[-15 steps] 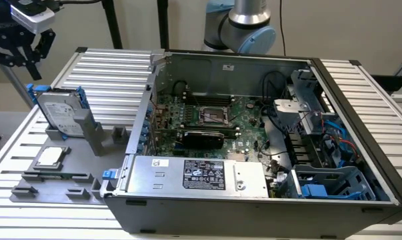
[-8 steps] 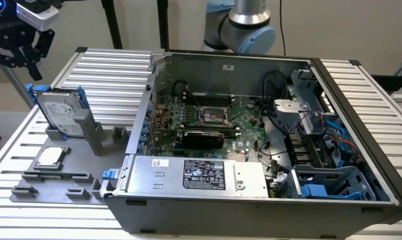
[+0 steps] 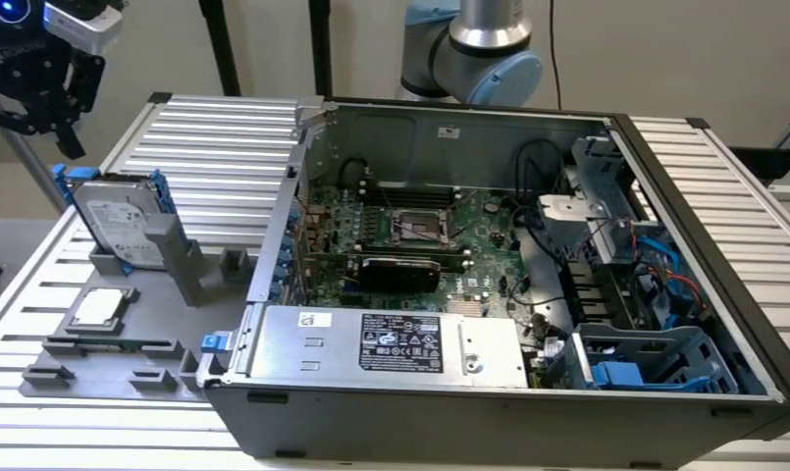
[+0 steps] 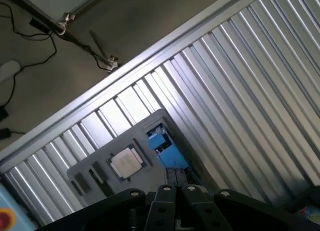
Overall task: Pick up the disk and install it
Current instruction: 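Pick up the disk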
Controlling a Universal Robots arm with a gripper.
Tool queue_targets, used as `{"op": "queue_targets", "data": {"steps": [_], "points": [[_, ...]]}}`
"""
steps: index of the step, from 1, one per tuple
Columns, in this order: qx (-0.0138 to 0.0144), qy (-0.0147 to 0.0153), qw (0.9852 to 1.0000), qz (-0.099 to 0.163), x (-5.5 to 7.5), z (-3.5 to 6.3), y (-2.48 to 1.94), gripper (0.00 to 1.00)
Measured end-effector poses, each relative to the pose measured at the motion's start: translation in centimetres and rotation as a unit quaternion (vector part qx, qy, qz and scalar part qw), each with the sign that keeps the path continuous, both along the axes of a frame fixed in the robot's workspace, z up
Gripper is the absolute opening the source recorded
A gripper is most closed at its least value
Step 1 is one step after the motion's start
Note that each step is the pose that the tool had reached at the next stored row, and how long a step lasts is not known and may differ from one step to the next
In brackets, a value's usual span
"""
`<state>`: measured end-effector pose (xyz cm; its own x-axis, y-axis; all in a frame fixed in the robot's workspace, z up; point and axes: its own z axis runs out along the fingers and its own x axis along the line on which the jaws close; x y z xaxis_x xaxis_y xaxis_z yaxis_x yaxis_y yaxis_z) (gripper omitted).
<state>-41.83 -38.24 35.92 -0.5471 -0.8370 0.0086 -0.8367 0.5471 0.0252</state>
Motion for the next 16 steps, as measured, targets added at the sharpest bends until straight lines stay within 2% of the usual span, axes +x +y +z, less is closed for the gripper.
{"op": "queue_targets", "data": {"steps": [4,8,12,16], "points": [[0.0,-0.0019,0.9993,0.037,0.0,-0.02,0.0,0.0],[-0.0001,-0.004,0.9973,0.073,0.0,-0.05,0.0,0.0],[-0.0001,-0.0068,0.994,0.109,0.0,-0.09,0.0,0.0],[-0.0002,-0.0098,0.9894,0.145,0.0,-0.14,0.0,0.0]]}}
